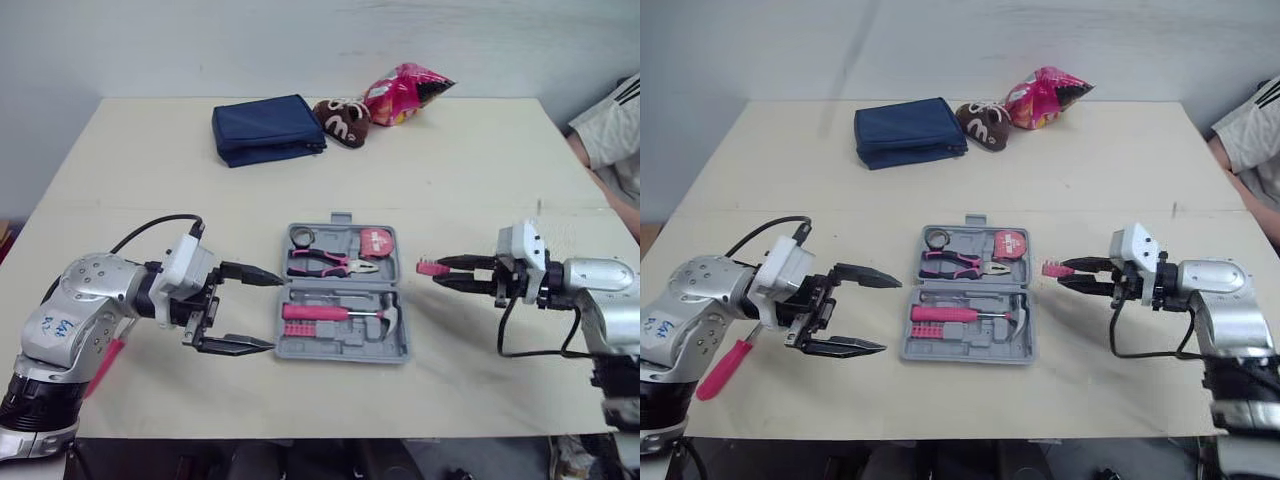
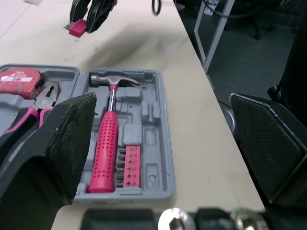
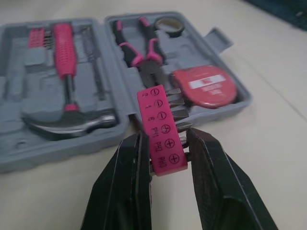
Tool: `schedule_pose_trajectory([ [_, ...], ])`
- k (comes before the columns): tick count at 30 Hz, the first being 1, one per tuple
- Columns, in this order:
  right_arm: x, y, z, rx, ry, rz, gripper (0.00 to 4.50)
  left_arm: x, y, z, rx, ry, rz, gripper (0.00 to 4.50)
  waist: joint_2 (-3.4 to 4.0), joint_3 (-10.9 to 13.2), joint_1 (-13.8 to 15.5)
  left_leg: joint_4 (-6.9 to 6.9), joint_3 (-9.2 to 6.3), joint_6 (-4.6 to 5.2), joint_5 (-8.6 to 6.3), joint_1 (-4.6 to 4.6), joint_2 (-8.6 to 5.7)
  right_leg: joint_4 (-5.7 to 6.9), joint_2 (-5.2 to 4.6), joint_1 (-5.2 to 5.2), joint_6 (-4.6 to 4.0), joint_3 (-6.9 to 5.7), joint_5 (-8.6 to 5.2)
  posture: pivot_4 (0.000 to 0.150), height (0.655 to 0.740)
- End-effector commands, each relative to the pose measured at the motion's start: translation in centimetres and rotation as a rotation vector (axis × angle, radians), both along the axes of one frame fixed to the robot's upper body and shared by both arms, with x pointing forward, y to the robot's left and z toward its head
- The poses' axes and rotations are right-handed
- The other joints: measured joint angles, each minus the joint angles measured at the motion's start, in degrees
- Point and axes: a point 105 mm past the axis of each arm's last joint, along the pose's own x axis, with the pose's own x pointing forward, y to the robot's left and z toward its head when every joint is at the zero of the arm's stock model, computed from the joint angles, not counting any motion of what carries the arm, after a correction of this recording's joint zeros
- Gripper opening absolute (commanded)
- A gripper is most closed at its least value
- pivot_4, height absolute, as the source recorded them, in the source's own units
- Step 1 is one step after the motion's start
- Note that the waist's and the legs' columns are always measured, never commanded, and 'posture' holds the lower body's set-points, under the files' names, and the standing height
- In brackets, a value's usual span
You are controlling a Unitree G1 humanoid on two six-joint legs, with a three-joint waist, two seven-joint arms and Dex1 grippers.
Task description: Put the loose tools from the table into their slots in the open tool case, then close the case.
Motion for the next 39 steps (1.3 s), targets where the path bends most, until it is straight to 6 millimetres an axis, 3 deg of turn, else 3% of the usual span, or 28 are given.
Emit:
schedule_pose_trajectory([
  [1,-3.1,3.7,1.0,0.011,0.084,0.042,0.76,-0.2,0.5,-0.5,0.035,-0.038,-0.024,4.5,-0.02,0.01,-0.04,0.0,0.0,-0.01,0.0,0.01,0.01,0.0,0.0,0.01,0.0,0.0,0.0,0.15,0.74],
  [7,-6.4,6.5,-0.4,-0.079,0.207,0.016,0.76,-0.9,1.2,-1.8,0.075,-0.021,-0.038,4.5,-0.04,0.01,0.17,-0.19,0.03,-0.01,-0.02,-0.1,-0.05,-0.1,-0.07,-0.13,-0.01,0.01,0.0,0.15,0.74],
  [12,-7.2,7.6,-1.8,-0.2,0.26,-0.017,0.76,-1.2,1.2,-2.3,0.069,0.021,-0.031,4.5,-0.1,-0.02,0.49,-0.22,0.09,0.02,-0.01,-0.45,-0.05,-0.06,-0.09,-0.6,-0.01,0.06,0.0,0.15,0.74],
  [15,-7.2,7.5,-2.5,-0.271,0.271,-0.041,0.76,-1.1,1.0,-2.2,0.053,0.032,-0.019,4.5,-0.1,-0.02,0.67,-0.22,0.1,0.04,0.0,-0.52,-0.06,-0.05,-0.11,-0.68,-0.01,0.06,0.0,0.15,0.74],
  [20,-5.5,8.2,-2.1,-0.266,0.252,-0.089,0.76,-1.1,1.0,-2.3,0.061,0.03,-0.009,4.5,-0.14,-0.04,0.56,-0.16,0.1,0.07,0.01,-0.76,-0.07,0.02,-0.12,-0.91,-0.01,0.05,0.0,0.15,0.74],
  [39,-4.0,10.8,-3.0,-0.295,0.304,-0.051,0.76,-1.3,1.2,-2.9,0.069,0.015,0.037,4.5,-0.22,-0.09,0.3,-0.02,0.17,0.14,0.08,-1.15,-0.07,0.26,-0.16,-1.42,-0.01,0.09,0.0,0.15,0.74],
])
